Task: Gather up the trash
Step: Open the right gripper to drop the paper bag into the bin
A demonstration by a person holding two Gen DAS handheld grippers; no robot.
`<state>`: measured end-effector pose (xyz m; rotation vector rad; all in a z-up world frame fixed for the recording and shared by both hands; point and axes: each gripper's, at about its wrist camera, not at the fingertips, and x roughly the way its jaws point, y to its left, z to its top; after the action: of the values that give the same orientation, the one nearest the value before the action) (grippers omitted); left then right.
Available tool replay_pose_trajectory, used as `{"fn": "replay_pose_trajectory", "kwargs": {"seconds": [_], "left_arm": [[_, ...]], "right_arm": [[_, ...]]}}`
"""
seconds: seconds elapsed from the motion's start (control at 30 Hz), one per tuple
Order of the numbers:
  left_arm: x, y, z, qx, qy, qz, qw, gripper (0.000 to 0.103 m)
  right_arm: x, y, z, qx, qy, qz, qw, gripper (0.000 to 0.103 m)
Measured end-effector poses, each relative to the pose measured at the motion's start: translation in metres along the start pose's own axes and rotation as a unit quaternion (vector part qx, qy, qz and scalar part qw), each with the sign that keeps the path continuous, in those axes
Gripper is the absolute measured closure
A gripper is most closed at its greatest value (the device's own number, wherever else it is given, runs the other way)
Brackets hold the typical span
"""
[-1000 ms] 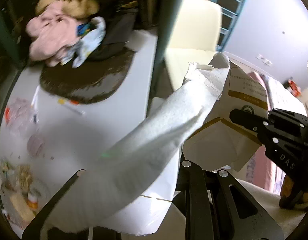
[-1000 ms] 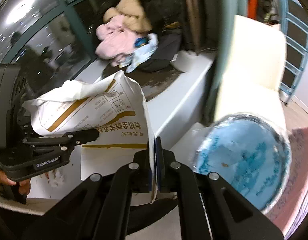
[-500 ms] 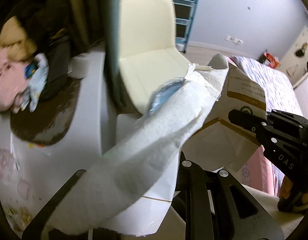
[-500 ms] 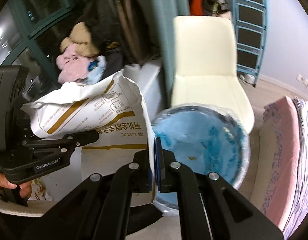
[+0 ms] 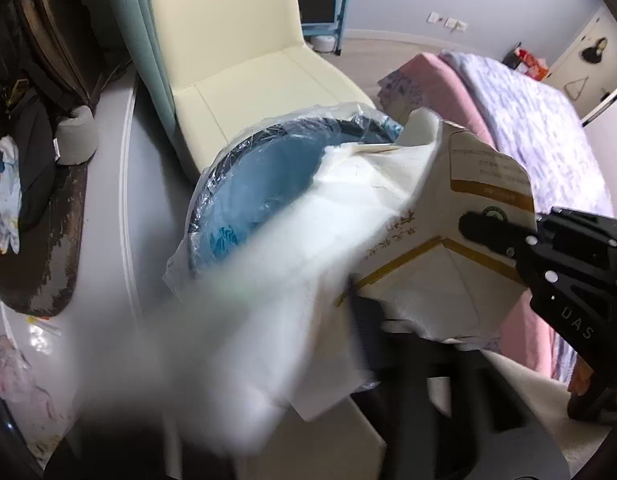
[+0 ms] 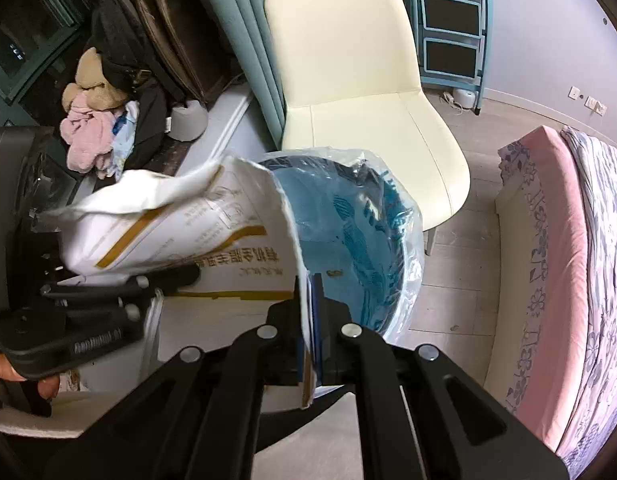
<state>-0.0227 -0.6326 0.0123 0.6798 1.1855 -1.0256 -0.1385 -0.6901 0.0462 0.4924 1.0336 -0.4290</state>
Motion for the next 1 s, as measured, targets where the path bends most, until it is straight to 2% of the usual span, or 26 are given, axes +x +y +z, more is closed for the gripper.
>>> {"fn": "replay_pose_trajectory", "kwargs": {"seconds": [0.03,0.17,0.2,0.27,0.3,0.33,0.5,0.7,1.0], "left_arm": [[-0.002,-0.001,0.002,0.002,-0.005,0.004,1.0,0.033],[-0.007,0.001,0.007,0.0,-0.021,0.024,0.9995,0.025],[-0.008,0.004,0.007,-0.006,-0.023,0.026,0.9994,0.025],[-0.012,0.01,0.009,-0.018,-0.03,0.03,0.9989,0.025],[-0.015,0.014,0.009,-0.023,-0.034,0.031,0.9987,0.025],[-0.02,0.019,0.009,-0.031,-0.043,0.03,0.9982,0.025],[-0.035,0.036,0.007,-0.046,-0.063,0.023,0.9967,0.022],[-0.046,0.048,-0.007,-0.05,-0.068,0.023,0.9962,0.022],[-0.062,0.088,-0.051,-0.076,-0.069,0.036,0.994,0.022]], "right_arm": [[0.0,-0.001,0.002,-0.003,-0.001,-0.004,1.0,0.098],[0.003,-0.002,0.01,-0.012,-0.004,-0.035,0.999,0.094],[0.003,-0.003,0.012,-0.01,-0.006,-0.044,0.999,0.088],[0.001,-0.005,0.016,-0.003,-0.019,-0.05,0.999,0.07],[-0.002,-0.006,0.018,-0.001,-0.031,-0.06,0.998,0.054],[-0.004,-0.005,0.02,-0.002,-0.039,-0.066,0.997,0.048],[-0.006,0.012,0.027,-0.023,-0.052,-0.061,0.997,0.048],[-0.002,0.046,0.025,-0.064,-0.044,-0.053,0.996,0.048],[0.006,0.103,0.013,-0.102,-0.036,-0.038,0.993,0.048]]}}
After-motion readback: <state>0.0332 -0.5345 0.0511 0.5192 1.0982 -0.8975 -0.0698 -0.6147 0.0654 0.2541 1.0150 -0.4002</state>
